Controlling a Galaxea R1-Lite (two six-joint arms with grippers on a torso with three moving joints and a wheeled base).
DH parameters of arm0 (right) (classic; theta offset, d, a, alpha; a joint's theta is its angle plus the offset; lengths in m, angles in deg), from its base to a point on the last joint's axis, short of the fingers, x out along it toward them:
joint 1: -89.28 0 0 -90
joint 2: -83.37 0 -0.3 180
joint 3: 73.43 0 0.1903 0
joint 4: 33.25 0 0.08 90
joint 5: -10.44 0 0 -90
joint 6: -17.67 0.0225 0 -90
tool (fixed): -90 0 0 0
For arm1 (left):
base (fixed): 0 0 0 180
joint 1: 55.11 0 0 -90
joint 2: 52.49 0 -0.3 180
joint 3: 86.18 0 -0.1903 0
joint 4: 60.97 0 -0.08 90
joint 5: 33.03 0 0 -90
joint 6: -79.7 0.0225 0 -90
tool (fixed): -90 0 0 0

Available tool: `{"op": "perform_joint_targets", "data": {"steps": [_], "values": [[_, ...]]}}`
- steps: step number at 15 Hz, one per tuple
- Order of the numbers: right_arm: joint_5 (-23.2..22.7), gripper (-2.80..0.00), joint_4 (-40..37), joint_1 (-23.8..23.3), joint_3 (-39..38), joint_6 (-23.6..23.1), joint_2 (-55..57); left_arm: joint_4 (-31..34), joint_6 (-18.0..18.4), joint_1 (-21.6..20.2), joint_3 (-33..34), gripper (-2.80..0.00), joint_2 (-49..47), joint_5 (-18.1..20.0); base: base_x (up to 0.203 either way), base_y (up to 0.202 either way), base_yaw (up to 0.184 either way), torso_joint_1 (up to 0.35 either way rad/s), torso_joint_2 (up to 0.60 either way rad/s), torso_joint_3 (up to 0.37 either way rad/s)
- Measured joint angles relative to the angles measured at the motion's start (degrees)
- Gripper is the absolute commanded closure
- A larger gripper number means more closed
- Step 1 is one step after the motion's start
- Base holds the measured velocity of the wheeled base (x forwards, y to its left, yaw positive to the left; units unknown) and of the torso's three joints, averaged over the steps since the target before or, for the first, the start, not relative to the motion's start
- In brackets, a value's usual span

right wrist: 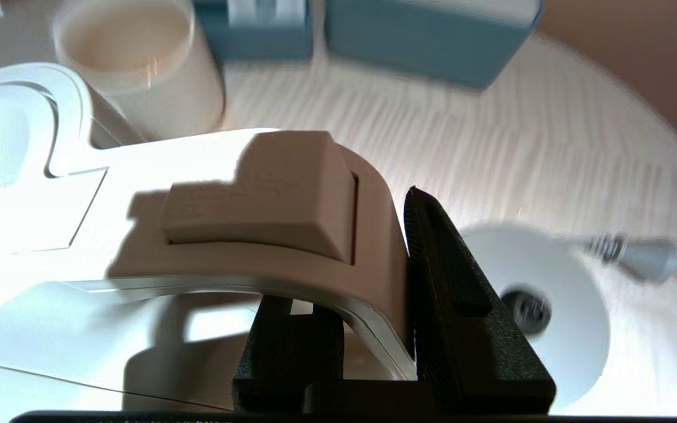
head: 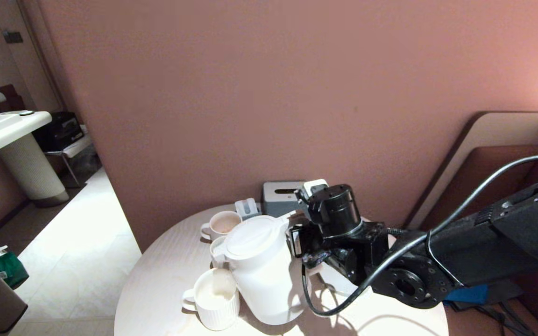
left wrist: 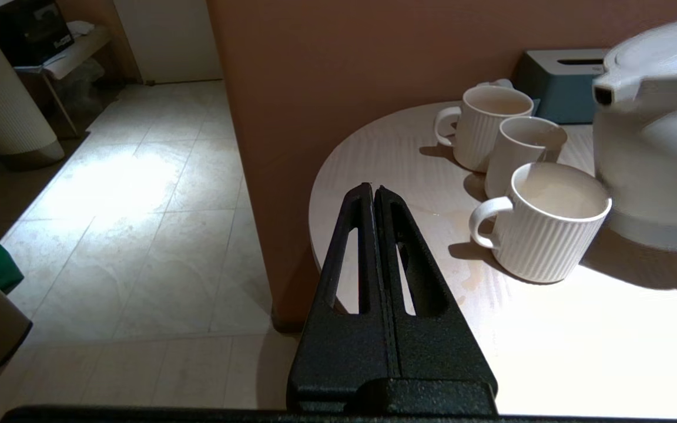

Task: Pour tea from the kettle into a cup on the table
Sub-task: Pour water into another cup

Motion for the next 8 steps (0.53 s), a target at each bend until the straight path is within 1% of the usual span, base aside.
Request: {"op": "perform_joint_targets", "data": {"steps": [4,8], "values": [[0.14,0.0,0.8,0.51,-2.78,-0.06,-0.99,0.0,0.0,0.0,0.0,0.0,0.0,0.02,0.0,0.0,0.0,0.0,0.0,0.0],[0.04,0.0,0.95,0.85,-3.91,-0.01,-1.97,0.0,0.02,0.0,0.0,0.0,0.0,0.0,0.0,0.0,0.0,0.0,0.0,0.0]]}}
